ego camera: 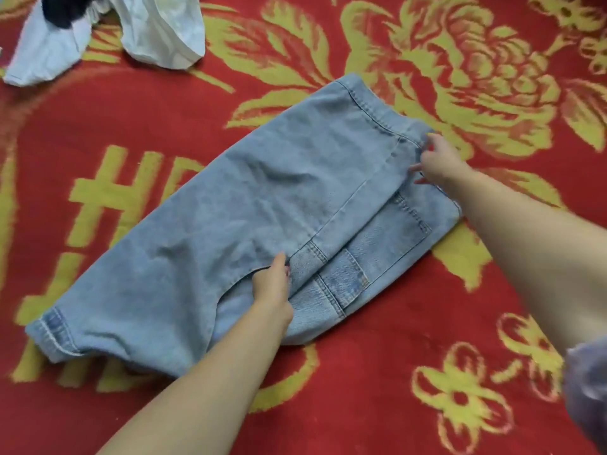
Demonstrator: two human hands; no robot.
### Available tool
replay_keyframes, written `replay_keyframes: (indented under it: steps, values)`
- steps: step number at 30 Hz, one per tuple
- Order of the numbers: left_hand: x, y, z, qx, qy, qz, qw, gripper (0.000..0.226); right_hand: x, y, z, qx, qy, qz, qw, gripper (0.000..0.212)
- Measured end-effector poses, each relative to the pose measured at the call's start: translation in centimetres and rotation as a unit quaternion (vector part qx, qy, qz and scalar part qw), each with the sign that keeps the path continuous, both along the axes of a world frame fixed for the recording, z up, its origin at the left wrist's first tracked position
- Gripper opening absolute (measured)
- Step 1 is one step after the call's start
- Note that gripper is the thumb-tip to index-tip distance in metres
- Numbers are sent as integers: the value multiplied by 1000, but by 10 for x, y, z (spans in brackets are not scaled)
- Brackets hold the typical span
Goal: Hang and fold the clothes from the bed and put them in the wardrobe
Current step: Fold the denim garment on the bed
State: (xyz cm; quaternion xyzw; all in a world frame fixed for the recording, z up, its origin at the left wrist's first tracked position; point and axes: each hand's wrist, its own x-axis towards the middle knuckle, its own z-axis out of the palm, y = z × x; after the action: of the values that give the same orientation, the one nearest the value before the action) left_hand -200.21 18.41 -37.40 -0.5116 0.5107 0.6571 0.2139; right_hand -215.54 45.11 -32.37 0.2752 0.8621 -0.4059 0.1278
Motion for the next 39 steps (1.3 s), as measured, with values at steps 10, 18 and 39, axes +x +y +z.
replay_keyframes:
  steps: [10,18,39]
  values:
    - [28,10,27,-84,91,-10,992,42,-66,13,1,26,94,-44,994,18]
    - [94,52,27,5,-86,-20,996,13,42,92,-24,148,-31,-37,988,20]
    - [38,-272,31,-522,17,-304,797,78,299,-319,-39,160,126,546,813,49]
